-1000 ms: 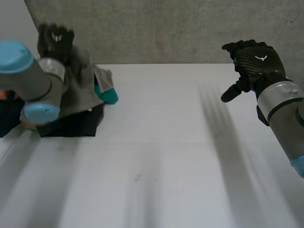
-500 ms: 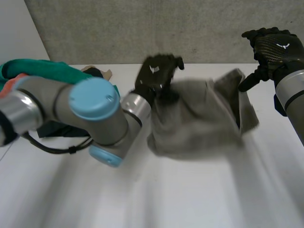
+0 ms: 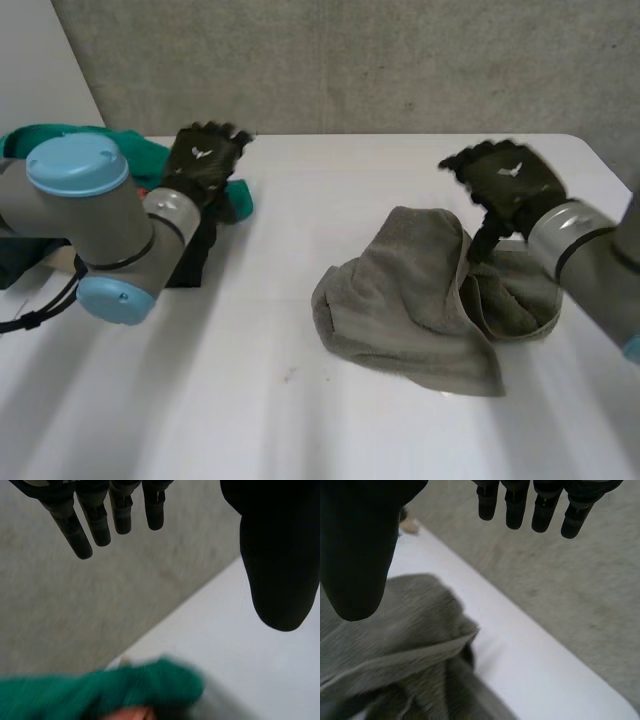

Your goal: Fold the laundry.

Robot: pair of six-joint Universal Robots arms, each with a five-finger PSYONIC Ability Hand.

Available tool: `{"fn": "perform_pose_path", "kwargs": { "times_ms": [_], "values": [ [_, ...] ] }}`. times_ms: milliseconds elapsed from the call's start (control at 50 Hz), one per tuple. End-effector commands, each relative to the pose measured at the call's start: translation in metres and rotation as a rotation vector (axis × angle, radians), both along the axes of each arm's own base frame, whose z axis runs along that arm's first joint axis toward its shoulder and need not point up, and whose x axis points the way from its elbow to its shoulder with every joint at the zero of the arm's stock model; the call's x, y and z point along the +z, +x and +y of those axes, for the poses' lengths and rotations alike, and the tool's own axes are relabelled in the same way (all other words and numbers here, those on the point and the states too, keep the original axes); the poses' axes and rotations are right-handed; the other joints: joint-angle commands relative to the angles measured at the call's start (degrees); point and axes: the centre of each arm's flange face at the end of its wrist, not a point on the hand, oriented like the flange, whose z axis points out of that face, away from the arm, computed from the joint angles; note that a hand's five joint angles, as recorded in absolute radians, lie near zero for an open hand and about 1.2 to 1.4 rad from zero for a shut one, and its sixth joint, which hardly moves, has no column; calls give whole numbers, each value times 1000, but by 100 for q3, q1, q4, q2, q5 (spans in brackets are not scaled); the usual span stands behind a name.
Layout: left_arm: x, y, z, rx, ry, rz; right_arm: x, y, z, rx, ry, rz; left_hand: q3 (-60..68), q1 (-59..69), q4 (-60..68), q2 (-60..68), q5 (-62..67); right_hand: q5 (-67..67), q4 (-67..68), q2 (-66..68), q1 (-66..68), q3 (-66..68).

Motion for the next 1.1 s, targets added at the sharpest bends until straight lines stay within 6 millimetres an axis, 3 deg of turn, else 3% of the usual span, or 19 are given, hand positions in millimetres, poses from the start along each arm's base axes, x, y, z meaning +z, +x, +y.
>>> {"fn": "perform_pose_path", "kwargs": {
  "times_ms": [20,80,120,160,180,200,300,420,520,580,640,680,820,840,900,920,980,1060,1100],
  "values": [
    [-56,41,-56,99,-27,-253,-17,18,14,61,22,60,505,540,553,560,479,-264,-175,-197,-260,-177],
    [-74,52,-72,125,-34,-319,-19,17,15,56,29,64,823,858,871,878,797,-264,-175,-197,-260,-177],
    [-79,57,-81,132,-45,-334,-21,16,15,52,34,69,1930,1966,1978,1985,1905,-264,-175,-197,-260,-177],
    [-82,58,-86,131,-53,-332,-22,16,16,49,39,72,3757,3793,3806,3812,3732,-264,-175,-197,-260,-177],
    [-81,60,-92,136,-69,-327,-24,15,16,46,42,73,6383,6418,6431,6438,6358,-264,-175,-197,-260,-177],
    [-82,62,-95,141,-76,-325,-25,15,16,46,45,74,6723,6759,6772,6778,6698,-264,-175,-197,-260,-177],
    [-84,80,-112,200,-116,-325,-27,13,18,43,55,77,6727,6762,6775,6782,6702,-264,-175,-197,-260,-177],
    [-67,119,-131,357,-167,-318,-23,12,19,36,49,74,6727,6762,6775,6782,6702,-264,-175,-197,-260,-177],
    [-59,122,-128,376,-164,-310,-14,5,12,16,26,69,6727,6762,6775,6782,6702,-264,-175,-197,-260,-177],
    [-55,117,-113,352,-138,-309,-11,-5,4,-16,29,70,6727,6762,6775,6782,6702,-264,-175,-197,-260,-177],
    [-44,98,-92,285,-134,-295,-8,-18,-5,-49,51,81,3293,3328,3341,3348,3267,-264,-175,-197,-260,-177],
    [-36,74,-71,213,-134,-279,-6,-27,-10,-62,73,97,1421,1456,1469,1475,1395,-264,-175,-197,-260,-177],
    [-4,40,-7,98,-84,-236,3,-53,-26,-43,65,193,876,911,924,930,850,-264,-175,-197,-260,-177],
    [3,30,12,61,-63,-215,4,-56,-28,-39,61,208,875,911,923,930,850,-264,-175,-197,-260,-177],
    [13,11,44,-10,-33,-170,6,-69,-38,-55,33,255,842,877,890,897,817,-264,-175,-197,-260,-177],
    [17,-2,66,-60,-5,-134,7,-73,-41,-62,30,260,825,860,873,880,800,-264,-175,-197,-260,-177],
    [17,-21,98,-140,45,-82,0,-85,-49,-86,46,277,808,843,856,863,783,-264,-175,-197,-260,-177],
    [7,-58,156,-308,111,-33,-19,-84,-51,-69,104,283,808,843,856,863,783,-264,-175,-197,-260,-177],
    [2,-70,174,-363,113,-38,-25,-84,-51,-67,116,284,808,843,856,863,783,-264,-175,-197,-260,-177]
  ]
}}
